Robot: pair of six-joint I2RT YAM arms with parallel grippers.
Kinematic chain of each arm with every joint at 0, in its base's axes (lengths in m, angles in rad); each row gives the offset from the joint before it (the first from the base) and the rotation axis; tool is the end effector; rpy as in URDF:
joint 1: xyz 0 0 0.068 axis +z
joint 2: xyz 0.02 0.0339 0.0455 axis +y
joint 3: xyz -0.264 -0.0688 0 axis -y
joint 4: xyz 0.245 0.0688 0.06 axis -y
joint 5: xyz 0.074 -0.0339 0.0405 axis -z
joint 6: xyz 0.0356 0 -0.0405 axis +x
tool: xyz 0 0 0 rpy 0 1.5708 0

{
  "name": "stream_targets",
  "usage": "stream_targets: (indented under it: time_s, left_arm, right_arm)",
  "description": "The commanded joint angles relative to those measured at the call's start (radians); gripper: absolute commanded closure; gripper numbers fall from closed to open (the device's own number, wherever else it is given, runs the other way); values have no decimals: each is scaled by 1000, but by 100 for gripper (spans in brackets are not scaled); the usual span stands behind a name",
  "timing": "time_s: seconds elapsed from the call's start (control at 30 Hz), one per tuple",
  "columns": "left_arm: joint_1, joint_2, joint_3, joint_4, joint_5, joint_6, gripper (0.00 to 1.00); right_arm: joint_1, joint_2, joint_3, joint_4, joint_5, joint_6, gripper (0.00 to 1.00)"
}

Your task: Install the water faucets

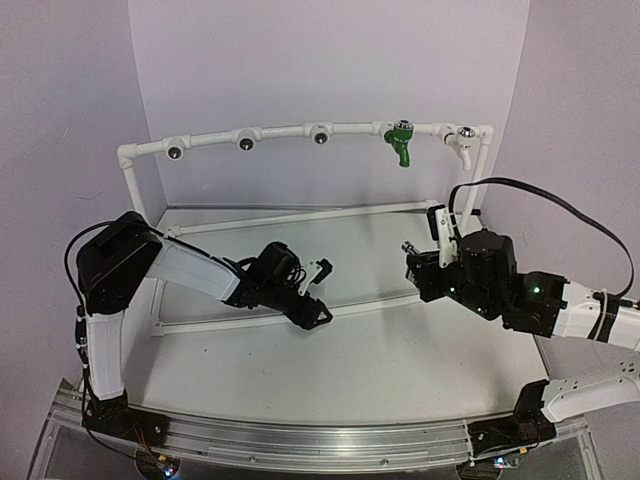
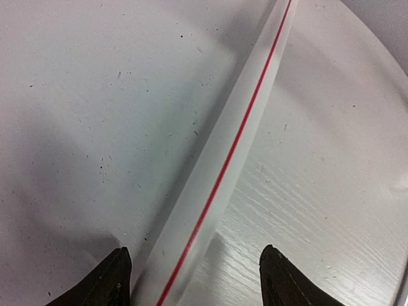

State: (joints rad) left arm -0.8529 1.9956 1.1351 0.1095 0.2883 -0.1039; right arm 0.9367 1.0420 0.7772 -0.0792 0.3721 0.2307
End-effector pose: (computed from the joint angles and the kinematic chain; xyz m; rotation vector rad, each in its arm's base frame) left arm 0.2641 -0.3178 0.1336 1.0282 2.1983 -0.7966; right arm 0.1525 0.1856 0.2991 -0.4201 1.8677 0.4382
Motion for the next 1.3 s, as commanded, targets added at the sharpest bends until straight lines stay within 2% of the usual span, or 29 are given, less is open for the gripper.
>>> stream_targets:
  time_s: [0.0,0.1,0.2,0.37,0.5,0.77,1.0,1.07,1.1,1.17,1.27]
  left_arm:
    - [-16,71,84,-68,-85,123,32]
    - [-36,102,121,-122,-104,178,40]
    - [-69,121,135,-143,-114,199,56]
    - [-137,136,132,-150,-103,202,73]
    - [-171,131,115,-151,-80,184,81]
    - [-205,99,67,-151,-36,131,90]
    - [-237,77,54,-150,25,113,92]
    - [-241,57,52,-152,22,100,90]
    - [-241,42,49,-152,22,82,86]
    - [-241,-3,39,-155,17,71,71]
    - [-241,-98,34,-183,-62,59,46]
  right_arm:
    - [1,-14,64,-3,25,-14,100]
    - [2,-8,73,-6,58,-13,100]
    - [2,20,97,-30,87,-14,100]
    - [1,78,145,-1,-83,-88,100]
    - [2,157,227,-6,-148,-126,100]
    - [3,317,431,-41,-193,-148,100]
    - [4,433,627,-126,-136,-163,100]
    - [4,461,681,-150,-107,-175,100]
    - [4,474,705,-159,-96,-182,100]
    - [5,491,738,-173,-77,-197,100]
    - [4,502,771,-190,-53,-213,100]
